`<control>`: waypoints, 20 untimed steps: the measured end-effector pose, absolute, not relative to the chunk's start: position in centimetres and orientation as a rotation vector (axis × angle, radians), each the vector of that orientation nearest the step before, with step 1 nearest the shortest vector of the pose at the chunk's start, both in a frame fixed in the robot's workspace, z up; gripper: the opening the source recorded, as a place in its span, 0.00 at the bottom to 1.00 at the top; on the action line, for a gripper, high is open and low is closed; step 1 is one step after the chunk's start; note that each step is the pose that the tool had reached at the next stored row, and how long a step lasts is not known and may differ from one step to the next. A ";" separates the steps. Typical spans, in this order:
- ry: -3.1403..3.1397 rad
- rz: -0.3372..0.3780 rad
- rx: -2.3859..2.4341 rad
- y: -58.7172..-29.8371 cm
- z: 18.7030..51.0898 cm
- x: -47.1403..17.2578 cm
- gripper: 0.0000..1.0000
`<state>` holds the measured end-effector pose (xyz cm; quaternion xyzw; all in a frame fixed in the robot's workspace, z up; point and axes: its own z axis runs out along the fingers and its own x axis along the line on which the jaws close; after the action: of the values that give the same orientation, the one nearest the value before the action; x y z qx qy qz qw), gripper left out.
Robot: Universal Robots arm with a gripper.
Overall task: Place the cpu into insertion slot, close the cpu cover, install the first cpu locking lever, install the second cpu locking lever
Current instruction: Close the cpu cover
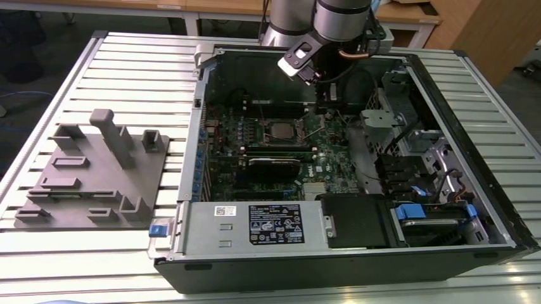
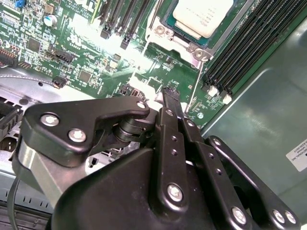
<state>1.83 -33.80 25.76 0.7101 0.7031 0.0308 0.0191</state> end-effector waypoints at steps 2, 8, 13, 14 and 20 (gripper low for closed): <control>2.182 0.096 2.204 -33.8 25.8 2.0 0.11; 2.182 0.096 2.204 -33.8 25.8 2.7 0.11; 2.182 0.096 2.204 -33.8 25.8 3.5 0.11; 2.182 0.096 2.205 -33.8 25.8 3.7 0.11; 2.182 0.095 2.204 -33.8 25.7 4.5 0.11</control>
<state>4.52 -33.80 25.71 0.7102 0.7031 0.0306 0.0192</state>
